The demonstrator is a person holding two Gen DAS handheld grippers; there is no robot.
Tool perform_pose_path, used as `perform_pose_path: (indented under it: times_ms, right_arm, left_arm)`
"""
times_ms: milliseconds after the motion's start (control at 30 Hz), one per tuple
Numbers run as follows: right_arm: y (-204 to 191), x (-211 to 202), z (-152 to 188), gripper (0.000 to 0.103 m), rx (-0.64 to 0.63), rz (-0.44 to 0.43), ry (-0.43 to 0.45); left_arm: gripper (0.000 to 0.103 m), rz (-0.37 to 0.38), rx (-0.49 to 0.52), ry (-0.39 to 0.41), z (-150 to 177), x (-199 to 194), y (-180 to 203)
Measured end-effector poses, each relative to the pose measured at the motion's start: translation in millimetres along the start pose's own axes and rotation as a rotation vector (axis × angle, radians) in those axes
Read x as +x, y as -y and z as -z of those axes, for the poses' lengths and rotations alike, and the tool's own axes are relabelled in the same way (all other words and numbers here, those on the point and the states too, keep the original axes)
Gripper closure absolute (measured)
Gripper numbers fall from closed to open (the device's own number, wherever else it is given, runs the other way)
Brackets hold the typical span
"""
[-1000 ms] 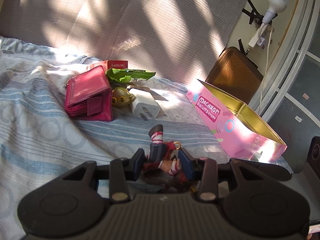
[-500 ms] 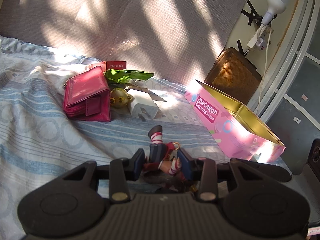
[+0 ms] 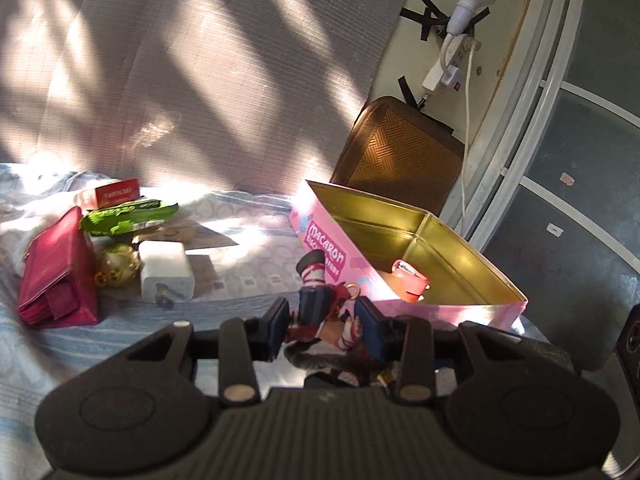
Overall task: Organize rigid objects
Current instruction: 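Carry the red figurine into the pink tin and open the left tool, then move the right tool to the pink wallet and close on it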
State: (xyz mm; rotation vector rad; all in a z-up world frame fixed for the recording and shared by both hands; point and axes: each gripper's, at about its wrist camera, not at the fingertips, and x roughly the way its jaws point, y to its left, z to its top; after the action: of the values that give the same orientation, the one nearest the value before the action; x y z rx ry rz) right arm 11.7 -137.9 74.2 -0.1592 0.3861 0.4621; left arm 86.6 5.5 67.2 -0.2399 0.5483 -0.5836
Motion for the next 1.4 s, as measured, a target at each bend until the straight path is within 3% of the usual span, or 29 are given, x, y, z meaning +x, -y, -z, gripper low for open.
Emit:
perform_pose_path:
  times_ms: [233,467,567,633,800,967,1100,1267,1400]
  right_arm:
    - [53,-24,-5,0.051,0.024,0.143,0.064]
    - [95,-41,7,0.053,0.051,0.267,0.080]
    - [111,-40,15,0.053,0.053,0.328,0.065]
    - [124,-33,21,0.053,0.081,0.382,0.029]
    - [142,-44,35,0.053,0.204,0.399,0.037]
    - [131,-51,29,0.053,0.210,0.343,0.082]
    - [110,-49,17,0.053,0.181,0.255,0.120]
    - [72,-29,1,0.053,0.121,0.126,0.104]
    - [44,4,-10,0.053,0.108,0.014,0.035]
  left_arm:
    - [0.067,0.087,0.074,-0.006,-25,50,56]
    - [0.067,0.152,0.103,-0.047,-29,103,97]
    - [0.067,0.166,0.087,-0.067,-29,123,102]
    - [0.064,0.137,0.071,-0.082,-30,133,102]
    - [0.062,0.097,0.032,-0.046,-33,115,78]
    - [0.061,0.025,0.038,-0.015,-20,69,44]
    - [0.059,-0.103,0.049,-0.024,5,30,4]
    - [0.059,-0.298,-0.063,-0.023,21,-15,-70]
    - [0.059,-0.438,-0.157,0.046,24,-47,-121]
